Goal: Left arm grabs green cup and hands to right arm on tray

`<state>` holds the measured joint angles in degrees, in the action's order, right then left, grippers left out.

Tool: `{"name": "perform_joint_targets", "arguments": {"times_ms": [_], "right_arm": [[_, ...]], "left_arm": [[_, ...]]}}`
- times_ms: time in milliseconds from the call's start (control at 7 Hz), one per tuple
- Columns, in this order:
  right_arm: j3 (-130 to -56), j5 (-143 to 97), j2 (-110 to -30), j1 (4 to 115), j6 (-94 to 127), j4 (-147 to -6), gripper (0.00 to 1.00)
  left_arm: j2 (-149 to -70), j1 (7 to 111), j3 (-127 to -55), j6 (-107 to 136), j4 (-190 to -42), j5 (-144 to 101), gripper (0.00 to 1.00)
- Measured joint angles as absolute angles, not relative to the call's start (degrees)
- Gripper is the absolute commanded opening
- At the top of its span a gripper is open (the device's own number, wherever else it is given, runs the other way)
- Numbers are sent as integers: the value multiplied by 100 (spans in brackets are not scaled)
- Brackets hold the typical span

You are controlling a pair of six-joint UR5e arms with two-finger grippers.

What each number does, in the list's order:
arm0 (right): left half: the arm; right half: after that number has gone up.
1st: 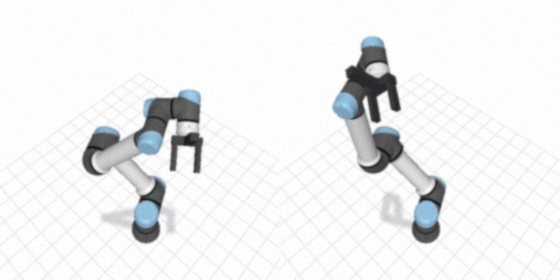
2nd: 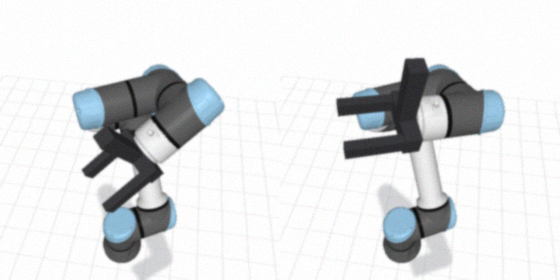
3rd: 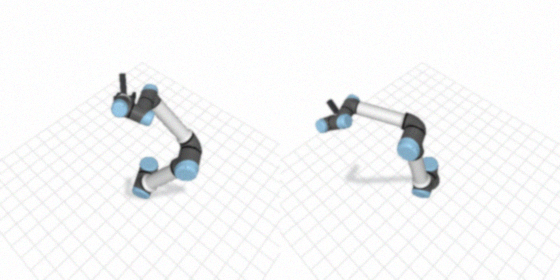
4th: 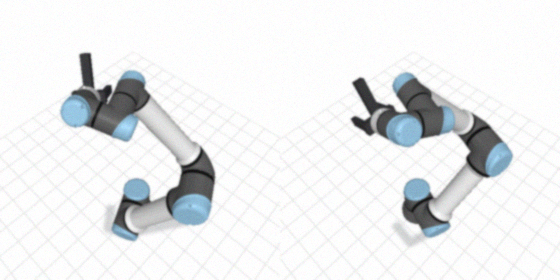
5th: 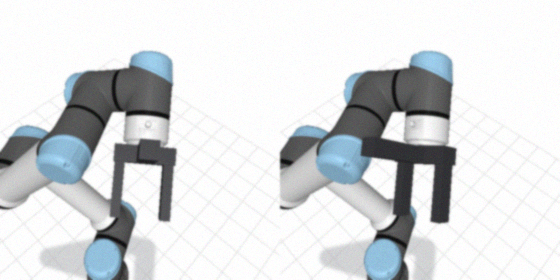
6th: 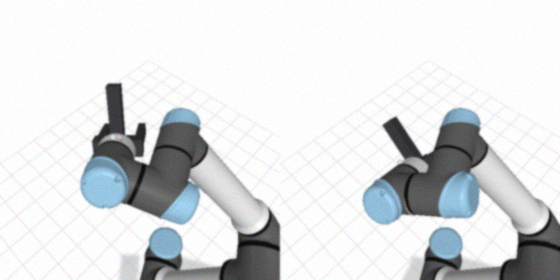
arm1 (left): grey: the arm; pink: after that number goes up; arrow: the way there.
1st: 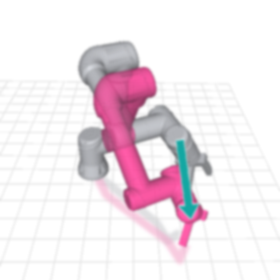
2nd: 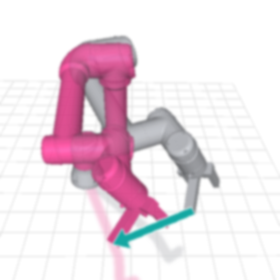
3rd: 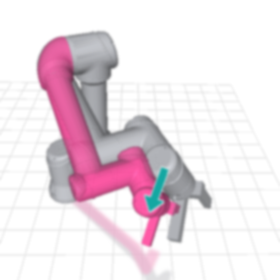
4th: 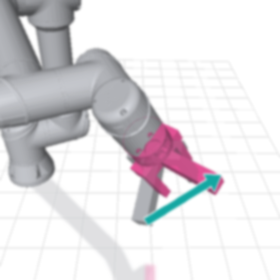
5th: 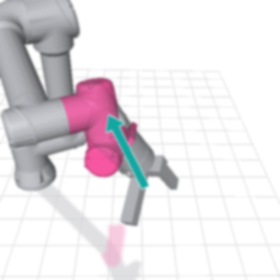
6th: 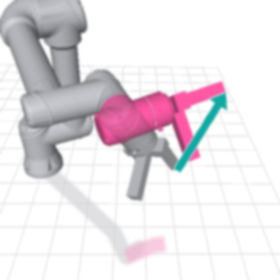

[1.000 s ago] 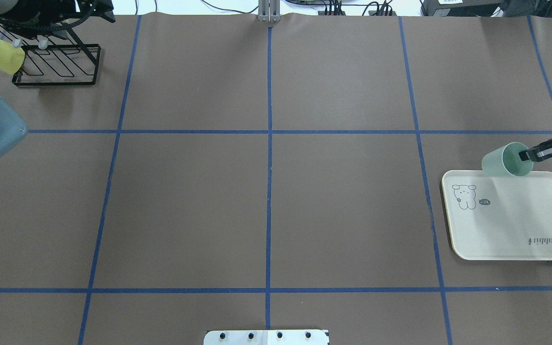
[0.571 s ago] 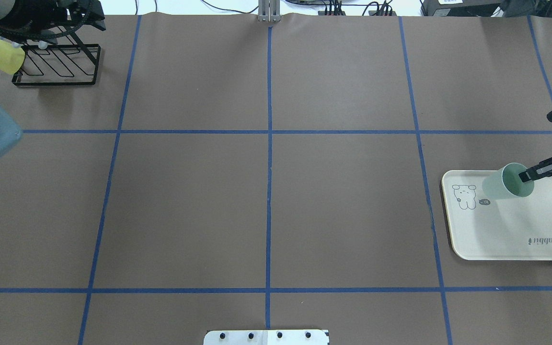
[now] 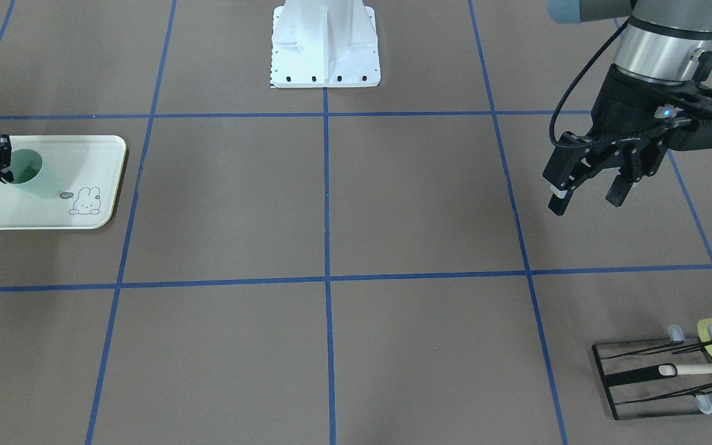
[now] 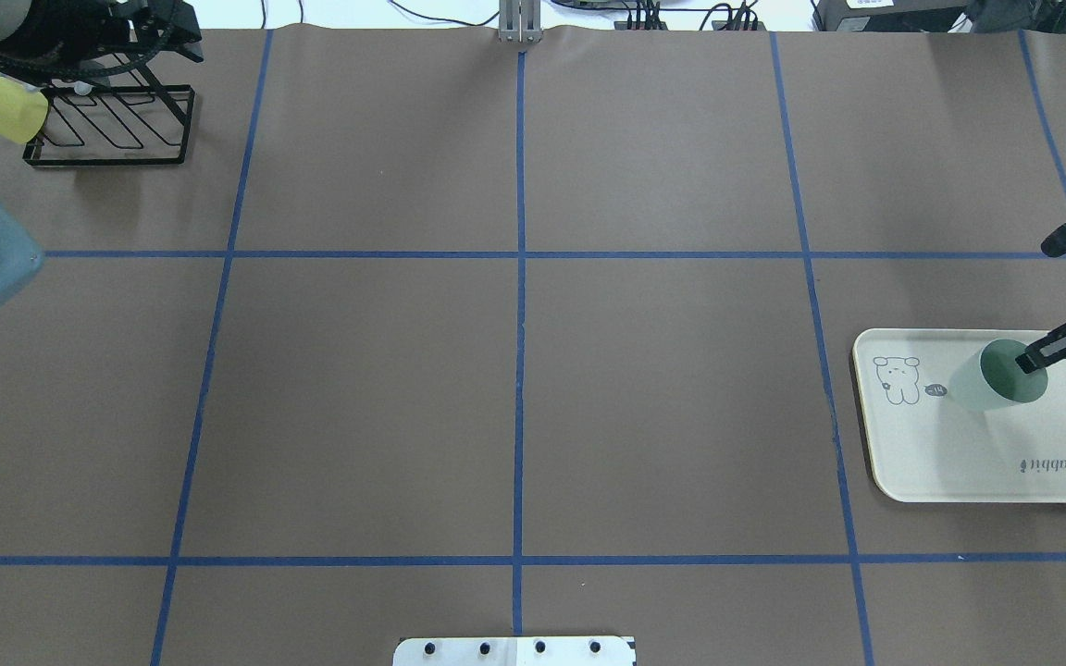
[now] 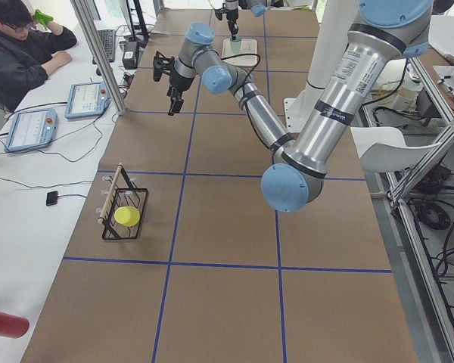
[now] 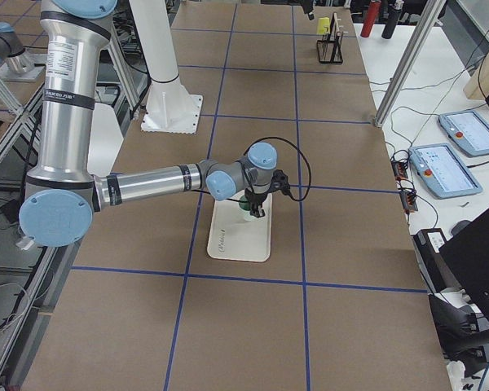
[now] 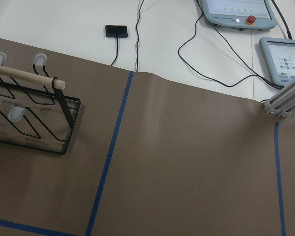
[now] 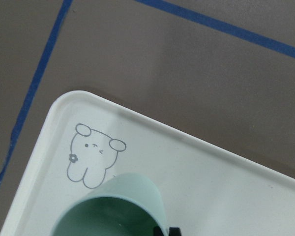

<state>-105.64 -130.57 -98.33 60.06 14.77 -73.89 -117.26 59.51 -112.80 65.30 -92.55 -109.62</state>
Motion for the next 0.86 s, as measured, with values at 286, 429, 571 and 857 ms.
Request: {"name": "perform_joint_targets", "arguments": {"times_ms": [286, 429, 571, 857], "right_arm": [[-10545, -13037, -9835, 5988, 1434, -7454, 66], [-10524, -13033, -9834, 5977, 1430, -7459, 100], [-10500, -13029, -9830, 5974, 1424, -7452, 100], [-10531, -13052, -9818, 6135, 1401, -7435, 100]], "left_arm": [[-11722, 5950, -11268, 6530, -9255, -10960, 99], [-11719, 5950, -11264, 6530, -9253, -10960, 99], [-11717, 5950, -11261, 6530, -9249, -10962, 99], [-11716, 5952, -11274, 6530, -9247, -10968, 99]]}}
